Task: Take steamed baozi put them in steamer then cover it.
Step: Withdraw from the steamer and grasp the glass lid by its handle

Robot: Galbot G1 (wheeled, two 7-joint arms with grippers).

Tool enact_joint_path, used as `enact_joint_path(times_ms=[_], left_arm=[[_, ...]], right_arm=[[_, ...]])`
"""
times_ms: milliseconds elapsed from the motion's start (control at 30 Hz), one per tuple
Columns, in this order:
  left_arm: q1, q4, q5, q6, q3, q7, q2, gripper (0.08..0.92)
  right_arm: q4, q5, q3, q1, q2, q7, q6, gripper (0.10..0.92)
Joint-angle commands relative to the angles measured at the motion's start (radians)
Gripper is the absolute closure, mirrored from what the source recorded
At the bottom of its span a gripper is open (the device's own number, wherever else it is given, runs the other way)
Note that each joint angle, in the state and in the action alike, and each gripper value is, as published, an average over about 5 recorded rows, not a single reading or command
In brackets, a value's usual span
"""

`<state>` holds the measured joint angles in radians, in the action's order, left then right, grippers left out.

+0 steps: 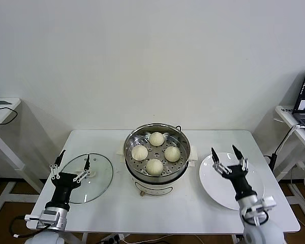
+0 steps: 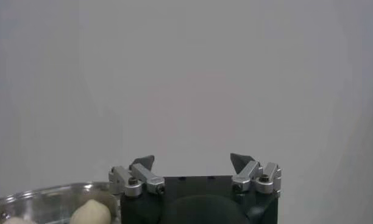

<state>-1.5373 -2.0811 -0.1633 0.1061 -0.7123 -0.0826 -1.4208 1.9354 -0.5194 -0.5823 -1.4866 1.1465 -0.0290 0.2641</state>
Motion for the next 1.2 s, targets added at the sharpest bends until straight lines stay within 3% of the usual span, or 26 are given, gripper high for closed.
enact_joint_path(times_ms=[33, 200, 467, 1200], left_arm=[[-0.039, 0.188, -0.806, 0.235, -0.012, 0.152, 0.026, 0.177], [-0.017, 0.346, -1.132, 0.305, -0.038, 0.288, 0.026, 0.177], [0.027, 0.444, -1.31, 0.301, -0.056, 0.371, 0.019, 0.177], [0.248, 0.605, -1.316, 0.219, -0.054, 0.37, 0.021, 0.177]], right_arm=[[0.04, 0.055, -0.053, -0.075, 0.164, 0.056, 0.071, 0.203], [0.026, 0.061, -0.038, -0.061, 0.172, 0.051, 0.073, 0.203], [-0.003, 0.074, -0.022, -0.048, 0.175, 0.046, 0.077, 0.203], [-0.038, 0.089, -0.01, -0.034, 0.181, 0.033, 0.086, 0.203]])
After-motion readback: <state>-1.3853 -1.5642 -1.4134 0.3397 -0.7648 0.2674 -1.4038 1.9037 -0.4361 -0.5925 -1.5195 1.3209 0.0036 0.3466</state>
